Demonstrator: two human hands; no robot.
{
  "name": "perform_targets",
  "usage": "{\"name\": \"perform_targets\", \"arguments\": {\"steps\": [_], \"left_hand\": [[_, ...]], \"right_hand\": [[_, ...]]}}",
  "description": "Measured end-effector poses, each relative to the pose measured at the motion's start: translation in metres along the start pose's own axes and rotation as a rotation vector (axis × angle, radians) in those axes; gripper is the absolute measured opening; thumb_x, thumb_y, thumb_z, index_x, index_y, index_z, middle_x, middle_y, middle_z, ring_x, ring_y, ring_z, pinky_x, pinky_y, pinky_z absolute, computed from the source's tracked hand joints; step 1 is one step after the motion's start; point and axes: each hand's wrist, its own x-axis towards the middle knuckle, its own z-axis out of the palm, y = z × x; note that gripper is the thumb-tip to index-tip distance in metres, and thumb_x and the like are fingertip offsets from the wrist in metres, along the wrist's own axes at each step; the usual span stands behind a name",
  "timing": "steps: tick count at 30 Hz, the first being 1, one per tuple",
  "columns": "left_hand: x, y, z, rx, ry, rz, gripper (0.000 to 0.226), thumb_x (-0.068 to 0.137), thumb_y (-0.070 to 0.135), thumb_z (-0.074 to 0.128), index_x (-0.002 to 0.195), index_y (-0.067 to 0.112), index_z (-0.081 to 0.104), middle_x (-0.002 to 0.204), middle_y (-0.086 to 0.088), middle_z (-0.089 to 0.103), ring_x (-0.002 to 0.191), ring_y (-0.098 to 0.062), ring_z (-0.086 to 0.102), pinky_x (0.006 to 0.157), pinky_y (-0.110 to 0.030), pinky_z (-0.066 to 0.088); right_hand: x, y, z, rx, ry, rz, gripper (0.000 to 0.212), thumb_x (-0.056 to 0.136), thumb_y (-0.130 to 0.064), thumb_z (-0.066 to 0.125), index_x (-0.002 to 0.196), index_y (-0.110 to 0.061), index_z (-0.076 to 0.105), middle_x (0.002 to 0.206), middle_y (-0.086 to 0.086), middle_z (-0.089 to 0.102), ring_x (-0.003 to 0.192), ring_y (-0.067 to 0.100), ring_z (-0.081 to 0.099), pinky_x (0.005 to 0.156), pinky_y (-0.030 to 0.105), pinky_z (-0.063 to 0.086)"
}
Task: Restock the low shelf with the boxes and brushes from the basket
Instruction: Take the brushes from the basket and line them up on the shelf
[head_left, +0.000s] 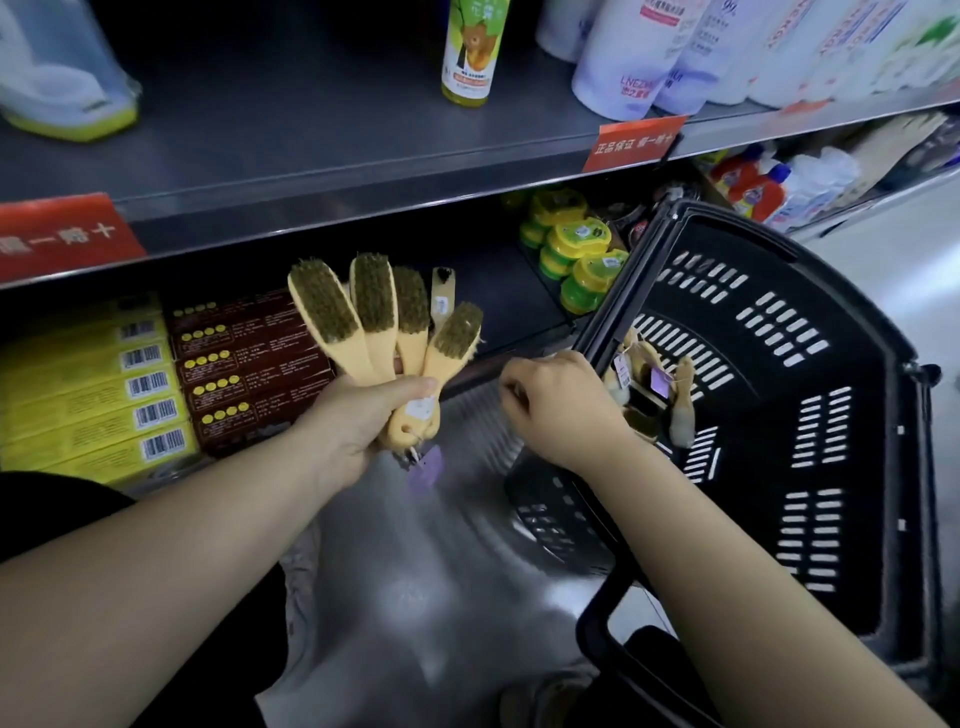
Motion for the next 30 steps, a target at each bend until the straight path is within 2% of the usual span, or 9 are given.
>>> {"name": "perform_targets", "arguments": {"steps": [7,9,11,13,16,19,22,26,30], "left_hand": [[0.008,-0.007,0.005,0.120,-0.017,-0.031,0.030,0.075,0.014,0.074,0.103,0.013,0.063,0.089,-0.016,0.069,0.074,-0.031,0.062,0.062,-0.038,0.046],[0.012,-0.007,0.007,0.091,-0.015,-0.039,0.022,0.076,0.012,0.073,0.096,0.016,0.064,0.083,-0.009,0.070,0.070,-0.027,0.063,0.059,-0.034,0.048],[0.015,-0.004,0.012,0.025,-0.017,-0.054,0.016,0.078,0.008,0.071,0.089,0.017,0.064,0.084,-0.004,0.069,0.074,-0.022,0.064,0.071,-0.036,0.051],[0.016,-0.003,0.018,0.005,-0.026,-0.049,0.016,0.078,0.007,0.071,0.089,0.017,0.064,0.086,-0.004,0.069,0.076,-0.021,0.063,0.075,-0.035,0.050],[0.017,-0.003,0.024,0.027,-0.050,-0.024,0.027,0.077,0.013,0.073,0.102,0.008,0.064,0.088,-0.015,0.067,0.072,-0.029,0.062,0.064,-0.037,0.049],[0.024,-0.004,0.020,0.015,0.043,0.006,0.027,0.079,0.014,0.071,0.104,0.008,0.064,0.090,-0.015,0.068,0.075,-0.030,0.064,0.052,-0.028,0.049],[0.036,-0.003,0.011,-0.046,0.177,-0.013,0.019,0.083,0.016,0.069,0.101,0.014,0.065,0.091,-0.007,0.070,0.079,-0.022,0.066,0.060,-0.028,0.052],[0.050,-0.002,0.001,-0.007,0.289,-0.046,0.021,0.083,0.019,0.068,0.103,0.012,0.065,0.088,-0.009,0.069,0.072,-0.025,0.066,0.052,-0.030,0.050],[0.062,-0.002,0.002,0.007,0.317,-0.077,0.030,0.080,0.023,0.071,0.107,0.011,0.064,0.093,-0.010,0.069,0.082,-0.029,0.066,0.062,-0.038,0.053]], "right_hand": [[-0.004,-0.001,-0.002,-0.155,-0.176,0.121,0.032,0.091,-0.022,0.039,0.059,-0.017,0.035,0.061,-0.002,0.044,0.060,0.019,0.037,0.086,0.029,0.034],[0.000,0.000,-0.004,-0.162,-0.232,0.192,0.028,0.093,-0.017,0.040,0.065,-0.014,0.043,0.078,0.001,0.062,0.072,0.022,0.051,0.082,0.028,0.033],[0.004,-0.001,-0.008,-0.140,-0.302,0.237,0.024,0.097,-0.016,0.037,0.096,-0.010,0.060,0.107,0.008,0.064,0.098,0.028,0.058,0.080,0.030,0.033],[0.013,-0.009,-0.011,0.100,-0.340,0.331,0.036,0.100,-0.025,0.030,0.120,-0.009,0.056,0.116,0.014,0.060,0.106,0.033,0.057,0.082,0.034,0.042],[0.034,-0.034,0.001,0.849,-0.186,0.633,0.045,0.096,-0.043,0.039,0.111,-0.006,0.060,0.111,0.015,0.064,0.100,0.031,0.061,0.088,0.039,0.049],[0.047,-0.054,0.029,1.332,-0.096,0.814,0.027,0.093,-0.038,0.051,0.088,-0.013,0.061,0.087,0.006,0.068,0.075,0.018,0.064,0.063,0.027,0.051],[0.060,-0.060,0.049,1.745,-0.089,0.884,0.018,0.092,-0.026,0.056,0.083,-0.013,0.062,0.070,0.003,0.065,0.058,0.016,0.063,0.050,0.025,0.050],[0.091,-0.050,0.068,1.928,0.018,1.005,0.023,0.098,-0.021,0.044,0.089,-0.006,0.058,0.057,0.005,0.064,0.047,0.014,0.061,0.046,0.025,0.051],[0.122,-0.017,0.089,1.665,0.114,1.200,0.024,0.095,-0.009,0.035,0.104,0.000,0.056,0.062,0.008,0.055,0.049,0.017,0.053,0.042,0.024,0.045]]}}
